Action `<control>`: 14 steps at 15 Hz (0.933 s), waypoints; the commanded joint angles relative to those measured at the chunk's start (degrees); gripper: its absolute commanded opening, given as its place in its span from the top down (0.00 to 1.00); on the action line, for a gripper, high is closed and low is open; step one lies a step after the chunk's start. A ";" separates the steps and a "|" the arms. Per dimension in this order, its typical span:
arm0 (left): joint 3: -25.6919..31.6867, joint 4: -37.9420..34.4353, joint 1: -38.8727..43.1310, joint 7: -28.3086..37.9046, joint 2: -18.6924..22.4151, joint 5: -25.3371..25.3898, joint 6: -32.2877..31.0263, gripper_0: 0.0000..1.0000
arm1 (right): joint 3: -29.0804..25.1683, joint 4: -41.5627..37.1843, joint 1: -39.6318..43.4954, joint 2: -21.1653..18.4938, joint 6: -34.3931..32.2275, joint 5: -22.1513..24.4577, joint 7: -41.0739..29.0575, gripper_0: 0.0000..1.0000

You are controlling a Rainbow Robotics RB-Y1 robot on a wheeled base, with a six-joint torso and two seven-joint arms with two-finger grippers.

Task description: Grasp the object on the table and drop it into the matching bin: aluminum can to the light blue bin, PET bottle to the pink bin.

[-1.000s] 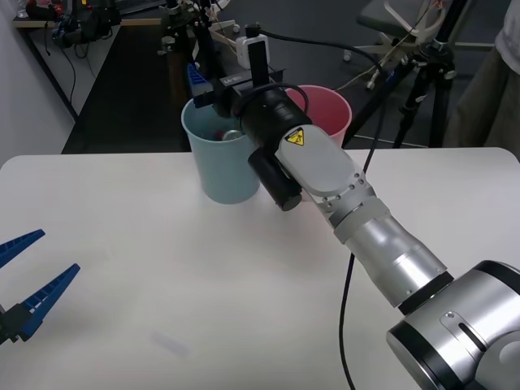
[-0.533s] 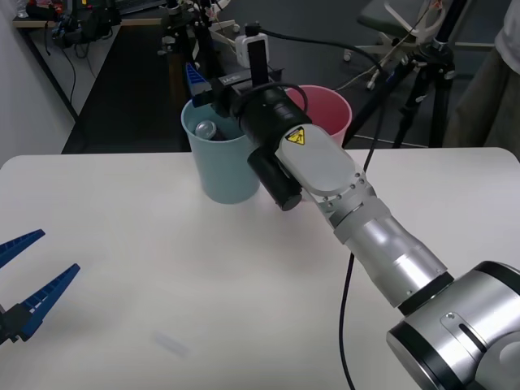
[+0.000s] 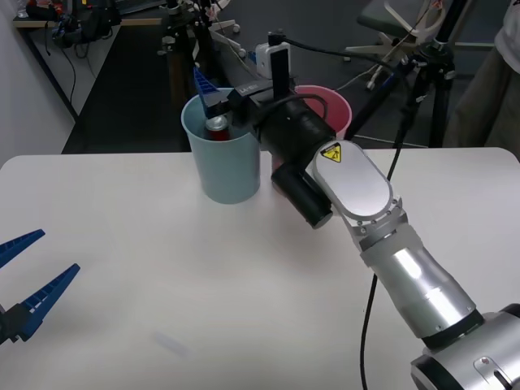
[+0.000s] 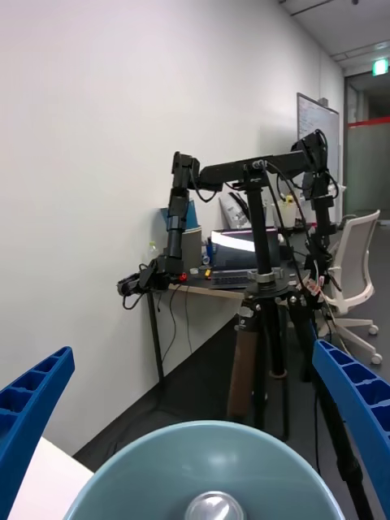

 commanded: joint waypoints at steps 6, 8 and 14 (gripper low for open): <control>0.00 0.00 0.00 0.00 0.00 0.00 0.00 0.00 | -0.84 -22.48 18.82 -10.37 -10.93 -7.60 2.78 0.00; 0.00 0.00 0.00 0.00 0.00 0.00 0.00 0.00 | -0.93 -26.18 22.86 -13.89 -12.43 -10.77 4.10 0.00; 0.00 0.00 0.00 0.00 0.00 0.00 0.00 0.00 | -8.14 -30.66 35.08 -22.24 -24.64 -24.39 16.75 0.00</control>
